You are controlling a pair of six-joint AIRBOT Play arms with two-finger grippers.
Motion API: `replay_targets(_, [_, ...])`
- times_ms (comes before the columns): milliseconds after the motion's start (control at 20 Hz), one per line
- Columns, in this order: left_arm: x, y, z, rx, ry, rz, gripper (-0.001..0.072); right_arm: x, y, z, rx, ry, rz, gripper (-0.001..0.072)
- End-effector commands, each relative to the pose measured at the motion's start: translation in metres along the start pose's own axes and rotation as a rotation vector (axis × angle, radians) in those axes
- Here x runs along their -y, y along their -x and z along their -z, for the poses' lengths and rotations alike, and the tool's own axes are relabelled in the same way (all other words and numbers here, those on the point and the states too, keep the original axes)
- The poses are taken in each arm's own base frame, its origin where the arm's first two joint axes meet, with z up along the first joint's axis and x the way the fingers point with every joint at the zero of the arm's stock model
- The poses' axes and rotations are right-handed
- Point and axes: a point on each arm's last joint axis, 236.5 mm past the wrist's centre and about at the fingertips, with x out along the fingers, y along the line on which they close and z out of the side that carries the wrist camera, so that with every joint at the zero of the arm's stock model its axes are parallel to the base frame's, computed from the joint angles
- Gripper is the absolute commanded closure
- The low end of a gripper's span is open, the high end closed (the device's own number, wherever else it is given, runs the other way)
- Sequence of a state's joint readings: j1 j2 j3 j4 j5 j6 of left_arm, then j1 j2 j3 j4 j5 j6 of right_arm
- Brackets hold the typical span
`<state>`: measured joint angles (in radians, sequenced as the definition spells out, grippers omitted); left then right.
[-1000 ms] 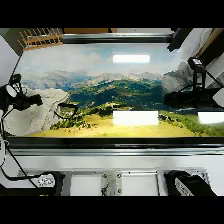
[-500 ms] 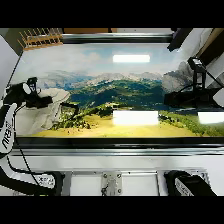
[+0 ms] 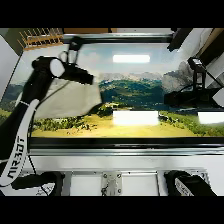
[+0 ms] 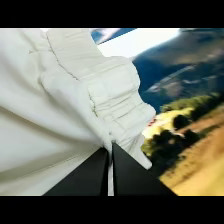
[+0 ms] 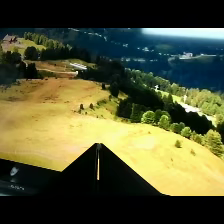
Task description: Fold the clothes and pants, and hang the long-sleeved shirts on hangers.
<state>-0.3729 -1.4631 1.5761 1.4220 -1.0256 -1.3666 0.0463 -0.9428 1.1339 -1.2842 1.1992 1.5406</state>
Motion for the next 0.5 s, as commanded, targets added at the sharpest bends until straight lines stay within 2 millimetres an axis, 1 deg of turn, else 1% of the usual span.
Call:
replay_targets(0, [0.117,0.012,0.018,-0.078,-0.274,0.165,0.0687,-0.008,0.000,-0.003,0.011,-0.012,-0.032,0.0696])
replay_targets(50, [0.132,0.016,0.036,-0.136,-0.302,0.191,0.0687,-0.007,0.001,-0.004,0.017,-0.009,-0.027,0.0696])
replay_targets(150, [0.144,0.023,0.070,-0.224,-0.301,0.232,0.0688,0.005,0.002,-0.012,0.050,0.003,0.019,0.0696])
replay_targets(200, [0.150,0.025,0.085,-0.251,-0.265,0.264,0.0687,0.010,0.002,-0.017,0.071,0.004,0.033,0.0695])
replay_targets(250, [0.149,0.025,0.103,-0.289,-0.195,0.272,0.0686,0.012,0.003,-0.021,0.088,0.000,0.039,0.0695])
replay_targets(300, [0.140,0.023,0.122,-0.332,-0.135,0.251,0.0573,0.012,0.003,-0.024,0.101,0.002,0.040,0.0696])
replay_targets(350, [0.128,0.022,0.134,-0.358,-0.074,0.228,0.0159,0.013,0.004,-0.026,0.107,0.002,0.041,0.0696])
replay_targets(400, [0.111,0.024,0.140,-0.364,0.035,0.194,0.0006,0.013,0.003,-0.026,0.107,0.002,0.041,0.0696])
replay_targets(450, [0.087,0.027,0.140,-0.336,0.168,0.149,0.0005,0.013,0.003,-0.026,0.106,0.003,0.043,0.0695])
